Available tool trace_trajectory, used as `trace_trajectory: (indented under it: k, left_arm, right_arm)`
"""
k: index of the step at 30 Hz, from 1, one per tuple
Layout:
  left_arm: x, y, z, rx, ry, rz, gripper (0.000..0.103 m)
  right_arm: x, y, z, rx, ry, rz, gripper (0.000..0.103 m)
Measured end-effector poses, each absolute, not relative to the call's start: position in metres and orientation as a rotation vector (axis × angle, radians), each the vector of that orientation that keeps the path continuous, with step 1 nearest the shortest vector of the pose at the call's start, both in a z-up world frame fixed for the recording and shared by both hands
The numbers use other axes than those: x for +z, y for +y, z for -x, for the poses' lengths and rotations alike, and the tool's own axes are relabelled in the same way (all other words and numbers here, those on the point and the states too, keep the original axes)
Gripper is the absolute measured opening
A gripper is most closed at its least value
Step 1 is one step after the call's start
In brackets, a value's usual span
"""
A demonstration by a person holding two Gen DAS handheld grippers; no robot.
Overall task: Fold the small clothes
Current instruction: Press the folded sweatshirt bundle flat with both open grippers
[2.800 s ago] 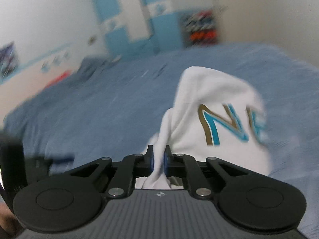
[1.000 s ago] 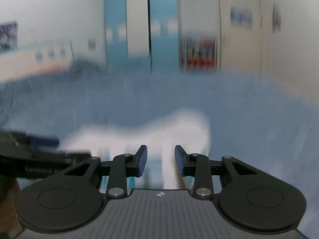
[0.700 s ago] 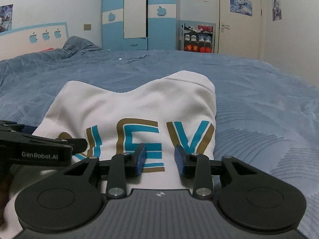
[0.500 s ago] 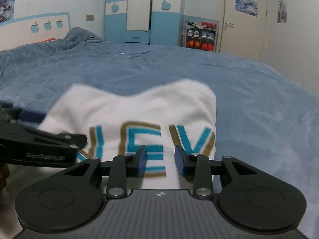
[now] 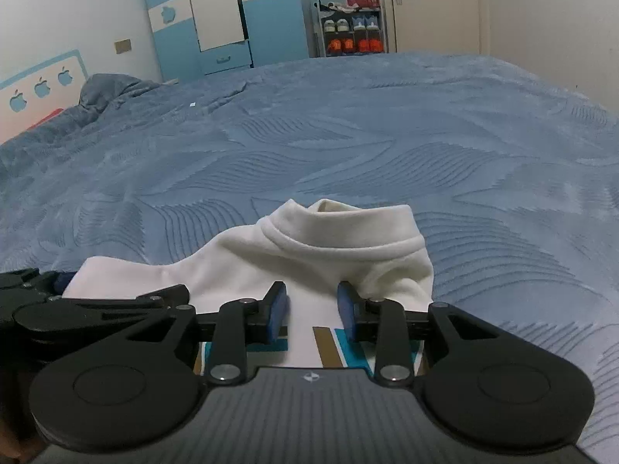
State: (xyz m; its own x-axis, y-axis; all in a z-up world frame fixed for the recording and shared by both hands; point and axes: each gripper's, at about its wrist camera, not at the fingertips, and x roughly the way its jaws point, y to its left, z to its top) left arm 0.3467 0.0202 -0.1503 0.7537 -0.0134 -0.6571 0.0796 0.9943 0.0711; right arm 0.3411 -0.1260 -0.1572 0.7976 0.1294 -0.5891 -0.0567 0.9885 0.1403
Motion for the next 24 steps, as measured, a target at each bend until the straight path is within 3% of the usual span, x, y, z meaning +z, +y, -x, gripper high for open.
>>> trace_trajectory:
  k: [2, 4, 7, 14, 19, 22, 24]
  left_arm:
    - [-0.140, 0.022, -0.348, -0.029, 0.726, -0.101, 0.091]
    - [-0.109, 0.028, -0.329, 0.040, 0.610, -0.070, 0.089]
    - [-0.086, 0.020, -0.334, 0.002, 0.528, -0.129, 0.090]
    - [-0.168, 0.014, -0.403, 0.004, 0.728, -0.144, 0.092]
    - [-0.165, 0.013, -0.410, -0.001, 0.727, -0.180, 0.092]
    - [-0.144, 0.008, -0.371, 0.012, 0.747, -0.173, 0.090]
    - [-0.113, 0.015, -0.347, -0.028, 0.734, -0.148, 0.090]
  right_arm:
    - [-0.154, -0.124, -0.338, 0.103, 0.640, -0.108, 0.038]
    - [-0.142, -0.125, -0.332, 0.097, 0.598, -0.103, 0.038]
    - [-0.122, -0.128, -0.335, 0.062, 0.508, -0.071, 0.049]
    - [-0.167, -0.141, -0.401, 0.039, 0.651, -0.093, 0.052]
    - [-0.170, -0.144, -0.398, 0.048, 0.629, -0.121, 0.052]
    - [-0.144, -0.159, -0.377, 0.082, 0.621, -0.164, 0.052]
    - [-0.116, -0.174, -0.345, 0.087, 0.588, -0.218, 0.062]
